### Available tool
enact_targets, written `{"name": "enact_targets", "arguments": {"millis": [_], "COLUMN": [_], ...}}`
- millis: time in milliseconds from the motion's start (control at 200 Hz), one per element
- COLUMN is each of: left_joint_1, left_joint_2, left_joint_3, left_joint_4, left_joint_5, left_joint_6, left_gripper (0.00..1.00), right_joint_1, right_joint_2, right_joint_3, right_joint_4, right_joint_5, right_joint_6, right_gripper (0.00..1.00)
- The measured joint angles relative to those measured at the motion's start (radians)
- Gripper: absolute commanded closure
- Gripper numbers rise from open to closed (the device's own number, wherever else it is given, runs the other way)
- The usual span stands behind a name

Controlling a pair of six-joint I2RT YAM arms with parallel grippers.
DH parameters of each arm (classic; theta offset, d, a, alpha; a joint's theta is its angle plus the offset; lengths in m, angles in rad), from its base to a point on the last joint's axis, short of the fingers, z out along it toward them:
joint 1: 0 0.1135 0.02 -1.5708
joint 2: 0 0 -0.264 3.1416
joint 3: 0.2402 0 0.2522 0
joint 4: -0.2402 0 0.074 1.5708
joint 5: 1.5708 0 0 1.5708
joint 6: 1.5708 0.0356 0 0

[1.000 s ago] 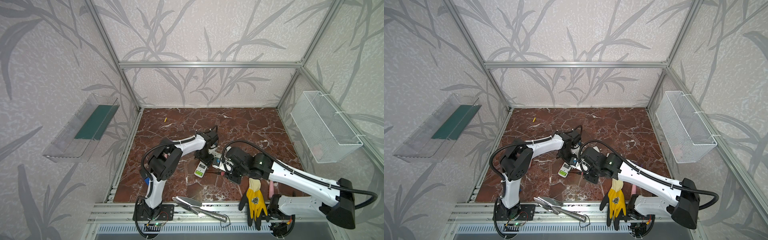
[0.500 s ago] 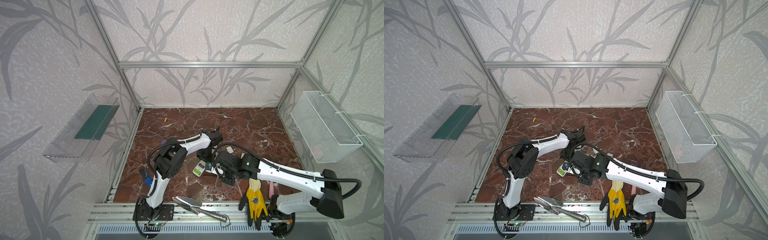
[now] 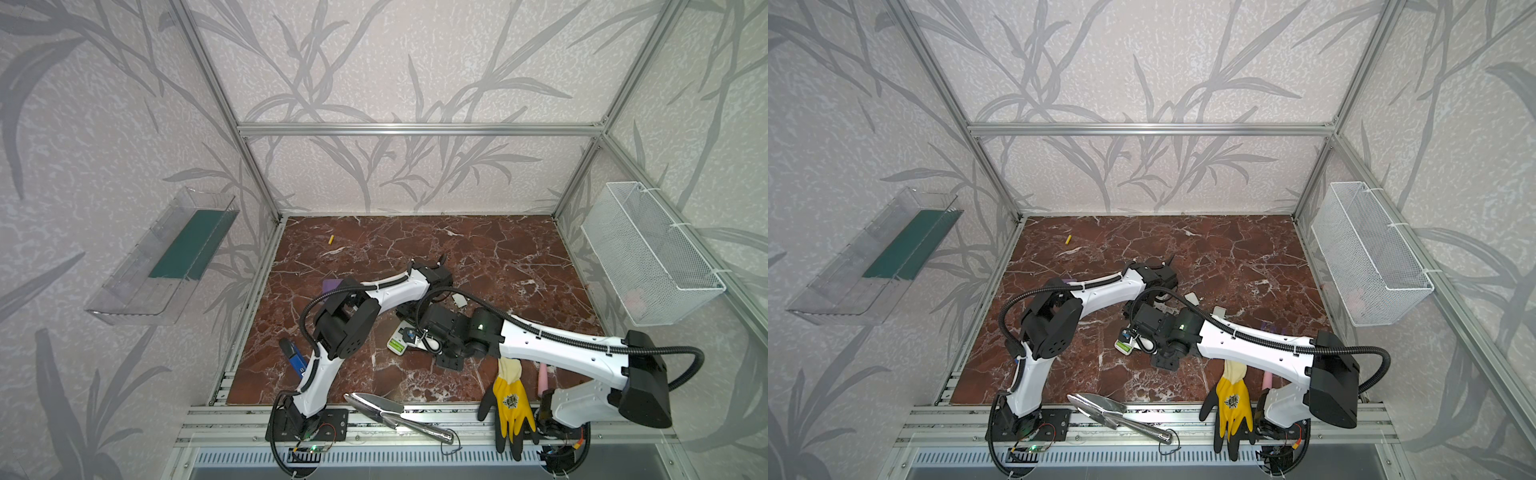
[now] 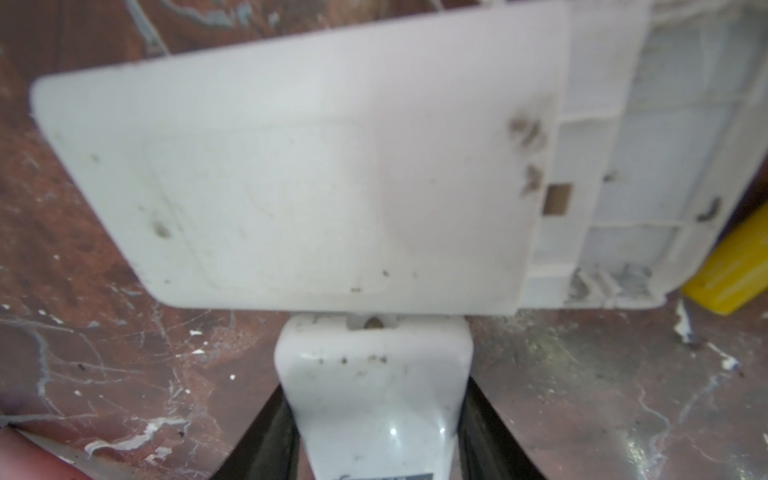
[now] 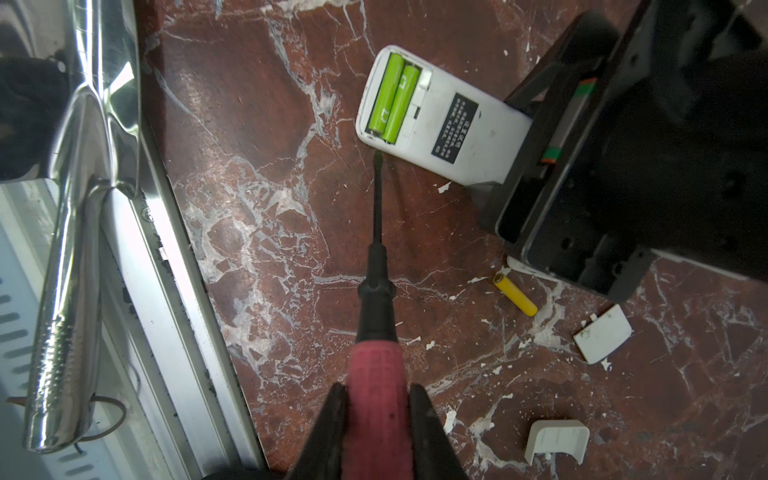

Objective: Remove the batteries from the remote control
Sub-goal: 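Tilt the remote up with the left gripper while the right aims the screwdriver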

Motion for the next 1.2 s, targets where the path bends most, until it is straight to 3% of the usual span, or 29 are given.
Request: {"name": "enact_targets", "arguments": {"millis": [530,1205], "left_joint_1": [-0.006,-0.008], "left_joint_2": [0.002,0.019], "left_joint_3": [0.002,0.027], "left_joint_4": [-0.004,-0.031], "left_joint_5": [-0.015,-0.024], "left_joint_6": [-0.029,-0.048], "left_gripper": [1.0,1.0], "right_joint_1": [0.0,0.002], "right_joint_2": [0.082,0.231], "right_joint_3": [0.054,0.253], "right_joint_4": [-0.019,-0.207], "right_joint_5": [0.019,0.024], "right_joint_6": [0.018,0.016], "right_gripper": [1.0,1.0]}}
